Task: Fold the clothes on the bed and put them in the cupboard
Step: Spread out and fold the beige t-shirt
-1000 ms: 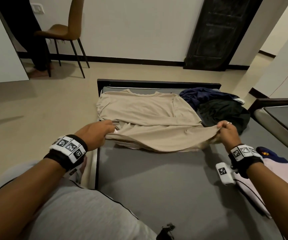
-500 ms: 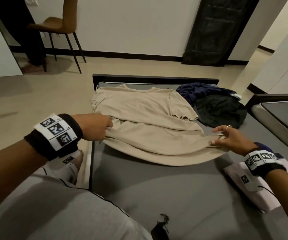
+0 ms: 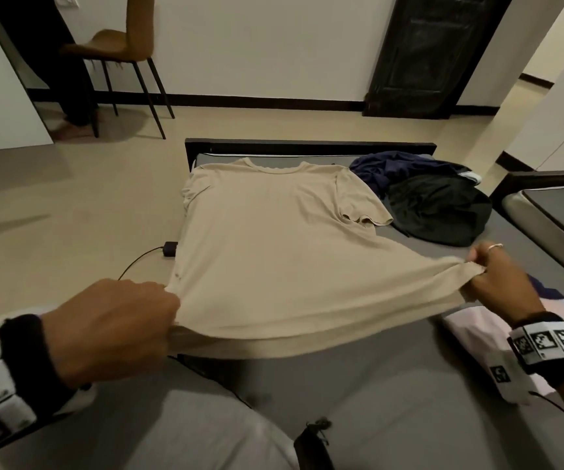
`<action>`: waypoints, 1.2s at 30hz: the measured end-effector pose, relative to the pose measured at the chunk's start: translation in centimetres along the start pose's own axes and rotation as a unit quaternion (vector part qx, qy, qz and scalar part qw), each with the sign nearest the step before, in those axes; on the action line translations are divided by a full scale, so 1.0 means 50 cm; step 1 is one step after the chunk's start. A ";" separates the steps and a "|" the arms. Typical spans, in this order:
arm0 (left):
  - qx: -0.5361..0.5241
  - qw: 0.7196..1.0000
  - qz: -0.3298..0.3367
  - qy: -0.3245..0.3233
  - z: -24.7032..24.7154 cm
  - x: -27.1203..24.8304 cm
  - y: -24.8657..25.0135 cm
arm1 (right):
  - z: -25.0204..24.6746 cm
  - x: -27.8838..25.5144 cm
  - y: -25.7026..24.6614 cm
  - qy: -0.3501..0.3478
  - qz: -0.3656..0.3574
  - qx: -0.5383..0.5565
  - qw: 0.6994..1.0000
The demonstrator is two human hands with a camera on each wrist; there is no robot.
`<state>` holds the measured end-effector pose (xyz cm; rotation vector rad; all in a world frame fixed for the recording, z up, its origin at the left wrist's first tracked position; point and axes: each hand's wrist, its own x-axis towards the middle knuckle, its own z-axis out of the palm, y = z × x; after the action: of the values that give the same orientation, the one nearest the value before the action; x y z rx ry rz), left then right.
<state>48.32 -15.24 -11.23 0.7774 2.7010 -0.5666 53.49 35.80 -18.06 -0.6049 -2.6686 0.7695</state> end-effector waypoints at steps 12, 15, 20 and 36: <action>0.055 0.996 0.046 0.048 0.051 0.030 -0.025 | -0.038 -0.037 0.066 -0.131 0.030 -0.098 0.986; 0.061 0.996 0.048 0.035 0.061 0.029 -0.035 | -0.038 -0.051 0.066 -0.099 0.084 0.032 0.991; 0.050 0.997 0.034 0.052 0.087 0.014 -0.054 | -0.043 -0.073 0.072 -0.039 0.123 0.138 0.982; -0.013 0.990 -0.097 0.100 0.113 0.044 -0.112 | -0.056 -0.114 0.059 -0.112 -0.023 -0.217 0.969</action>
<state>44.29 -21.10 -15.39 0.5961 2.9856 -0.5186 60.41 36.59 -18.38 -0.5804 -3.0752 0.2443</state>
